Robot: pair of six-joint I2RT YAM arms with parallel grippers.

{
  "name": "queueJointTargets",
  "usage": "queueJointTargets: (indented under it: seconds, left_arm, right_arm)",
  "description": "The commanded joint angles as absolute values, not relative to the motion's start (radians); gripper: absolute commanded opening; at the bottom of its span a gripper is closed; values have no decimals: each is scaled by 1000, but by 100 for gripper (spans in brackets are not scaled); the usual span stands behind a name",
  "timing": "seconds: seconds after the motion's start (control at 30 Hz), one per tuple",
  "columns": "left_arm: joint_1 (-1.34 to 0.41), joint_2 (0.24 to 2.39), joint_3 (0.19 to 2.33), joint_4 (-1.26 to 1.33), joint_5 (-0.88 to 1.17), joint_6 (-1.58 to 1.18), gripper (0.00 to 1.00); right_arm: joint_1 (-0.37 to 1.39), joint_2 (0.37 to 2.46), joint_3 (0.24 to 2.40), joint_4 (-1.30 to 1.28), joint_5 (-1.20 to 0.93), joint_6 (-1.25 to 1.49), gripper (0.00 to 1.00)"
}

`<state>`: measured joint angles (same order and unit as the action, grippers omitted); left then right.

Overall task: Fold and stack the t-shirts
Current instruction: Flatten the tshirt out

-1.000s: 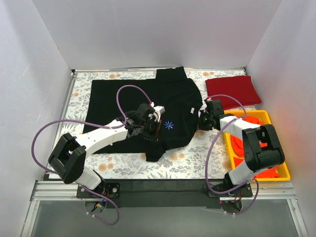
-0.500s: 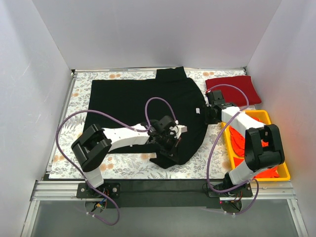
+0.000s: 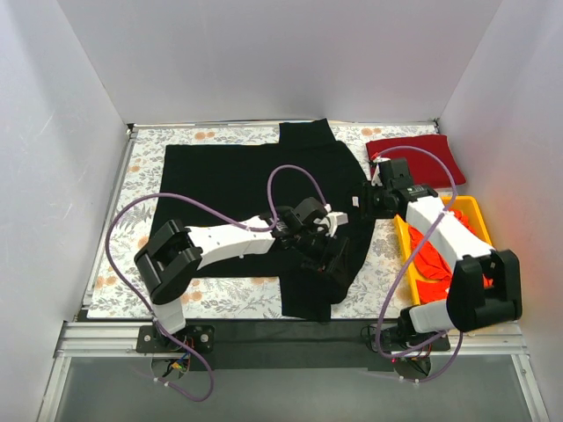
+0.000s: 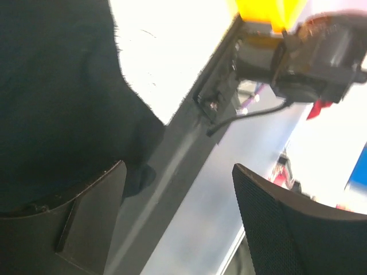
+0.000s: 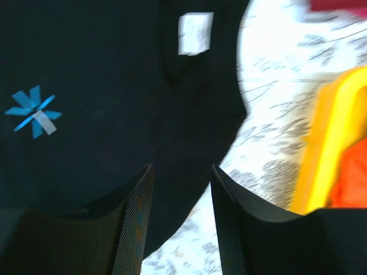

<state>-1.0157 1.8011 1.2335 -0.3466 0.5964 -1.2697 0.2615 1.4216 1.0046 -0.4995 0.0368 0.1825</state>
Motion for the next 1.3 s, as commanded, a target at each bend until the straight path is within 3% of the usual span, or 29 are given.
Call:
queueJointTargets:
  seconds: [0.0,0.23,0.5,0.67,0.87,1.27]
  left_arm:
    - [-959,1685,1153,-348,502,-1348,70]
    - [-671,1358,883,-506,180,-1450,70]
    - [-148,1102,710,-687,-27,-1402,69]
    - [72,1103,715,-721,-150,-1466,68]
    - [196,1221,747,-784,-365,-1571,64]
    - [385,1256,689,-687,-357,-1536,64]
  right_arm:
    - [270,1336,928,-520,-130,244,44]
    - [296,1214,749,-518,-178,294,43]
    - [308,1164,672,-522,-170,298,51]
    - [308,1152,667,-525,-176,296,53]
    - [308,1170,696,-546,-190,258,53]
    - [308,1184,733,-578,-190,218,53]
